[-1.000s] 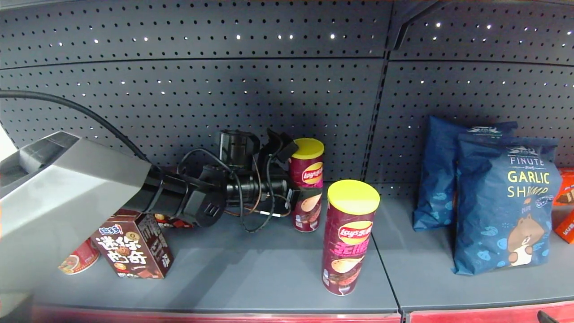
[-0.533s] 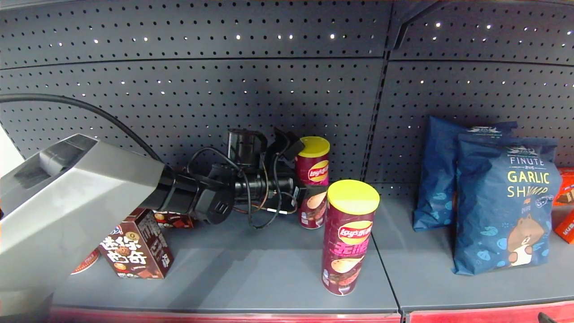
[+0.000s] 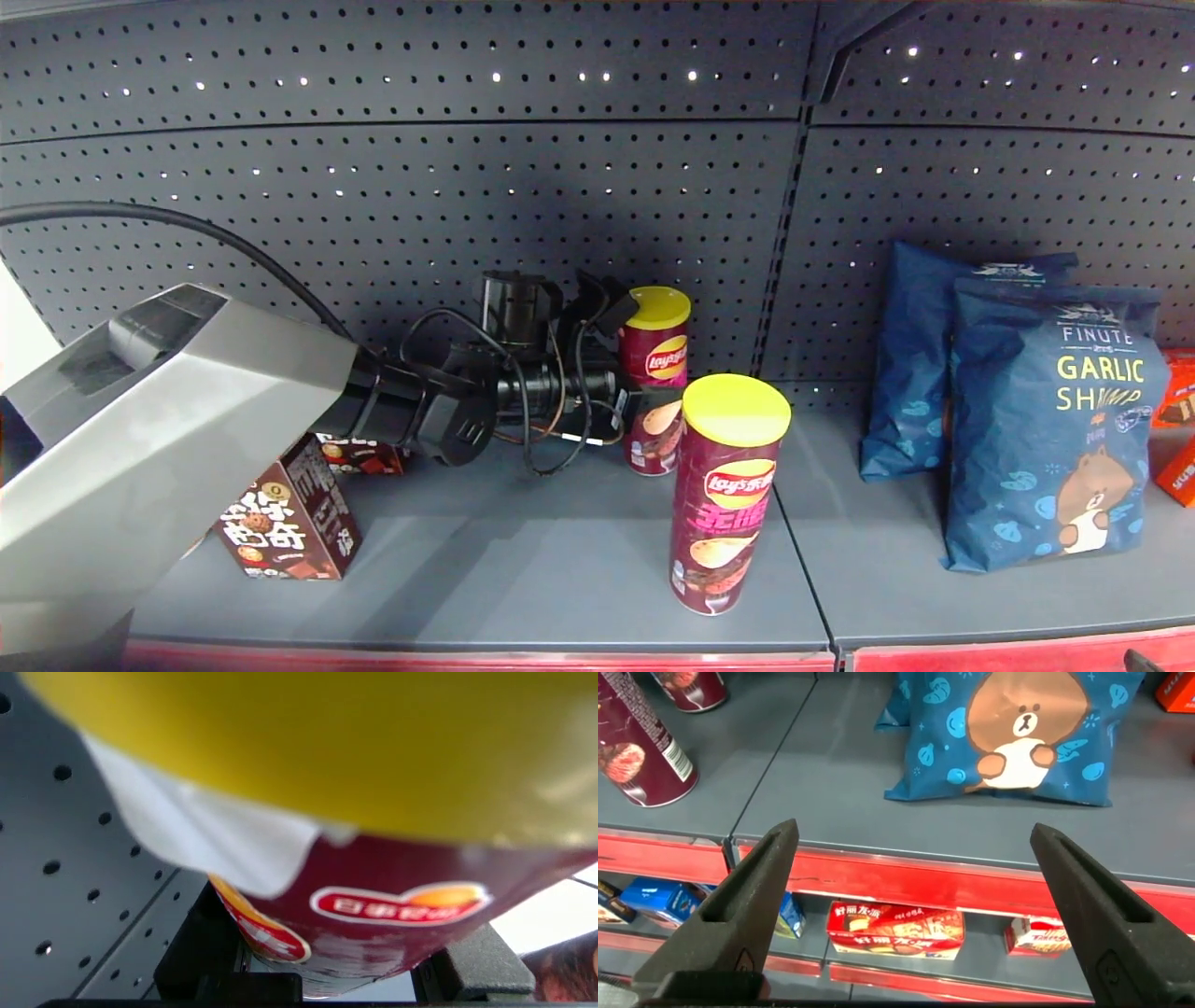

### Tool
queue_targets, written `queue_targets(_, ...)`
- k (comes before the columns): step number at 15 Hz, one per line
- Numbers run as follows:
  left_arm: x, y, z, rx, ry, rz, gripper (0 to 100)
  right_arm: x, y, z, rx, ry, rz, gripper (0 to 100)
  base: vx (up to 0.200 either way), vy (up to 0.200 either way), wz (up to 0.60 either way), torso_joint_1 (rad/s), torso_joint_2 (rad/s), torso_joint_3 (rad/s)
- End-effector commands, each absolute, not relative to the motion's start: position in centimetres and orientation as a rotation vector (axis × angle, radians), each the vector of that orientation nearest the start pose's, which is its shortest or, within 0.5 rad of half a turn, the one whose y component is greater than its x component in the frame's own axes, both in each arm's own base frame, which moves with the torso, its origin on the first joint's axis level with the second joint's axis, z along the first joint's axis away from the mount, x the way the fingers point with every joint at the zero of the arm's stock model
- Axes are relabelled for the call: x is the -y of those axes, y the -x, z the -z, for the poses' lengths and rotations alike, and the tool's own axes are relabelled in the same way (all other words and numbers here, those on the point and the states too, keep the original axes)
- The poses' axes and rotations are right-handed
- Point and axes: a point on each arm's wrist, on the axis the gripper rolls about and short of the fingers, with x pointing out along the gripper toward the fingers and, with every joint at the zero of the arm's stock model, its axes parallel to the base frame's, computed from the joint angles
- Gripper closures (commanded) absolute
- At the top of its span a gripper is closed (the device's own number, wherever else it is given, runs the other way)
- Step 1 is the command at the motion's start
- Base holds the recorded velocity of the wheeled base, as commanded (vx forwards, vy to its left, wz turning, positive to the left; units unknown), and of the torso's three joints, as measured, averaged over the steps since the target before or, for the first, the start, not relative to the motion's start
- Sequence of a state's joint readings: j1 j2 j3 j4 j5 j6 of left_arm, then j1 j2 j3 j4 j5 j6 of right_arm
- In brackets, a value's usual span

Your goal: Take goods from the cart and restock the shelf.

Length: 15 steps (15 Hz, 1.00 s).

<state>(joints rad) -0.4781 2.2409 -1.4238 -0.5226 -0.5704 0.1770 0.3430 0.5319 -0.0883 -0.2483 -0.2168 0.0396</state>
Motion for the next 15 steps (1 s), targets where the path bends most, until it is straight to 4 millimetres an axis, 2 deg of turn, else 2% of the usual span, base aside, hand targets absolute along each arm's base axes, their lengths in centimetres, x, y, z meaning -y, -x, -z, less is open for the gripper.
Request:
queue_targets(1, 22.4, -40.0, -13.0, -0.210, -0.145, 1.070, 100, -0.6, -3.1, -12.6, -0.185, 0.013, -0.122, 0, 0.000, 0.000, 0.00, 0.000, 0.00, 0.000)
queue_targets(5, 22.7, -40.0, -12.5, -0.220, -0.148, 1.077, 100, -0.6, -3.1, -12.6, -0.185, 0.013, -0.120, 0, 0.000, 0.000, 0.00, 0.000, 0.00, 0.000)
queue_targets(6, 22.6, -40.0, -12.5, -0.216, -0.156, 1.076, 0, -0.6, -3.1, -12.6, -0.185, 0.011, -0.122, 0, 0.000, 0.000, 0.00, 0.000, 0.00, 0.000)
queue_targets(12, 22.6, -39.9, -12.1, -0.219, -0.164, 1.076, 0, -0.6, -3.1, -12.6, -0.187, 0.012, -0.120, 0, 0.000, 0.000, 0.00, 0.000, 0.00, 0.000)
queue_targets(15, 22.0, -38.9, -13.3, -0.217, -0.164, 1.073, 0, -0.5, -2.8, -12.4, -0.209, 0.018, -0.123, 0, 0.000, 0.000, 0.00, 0.000, 0.00, 0.000)
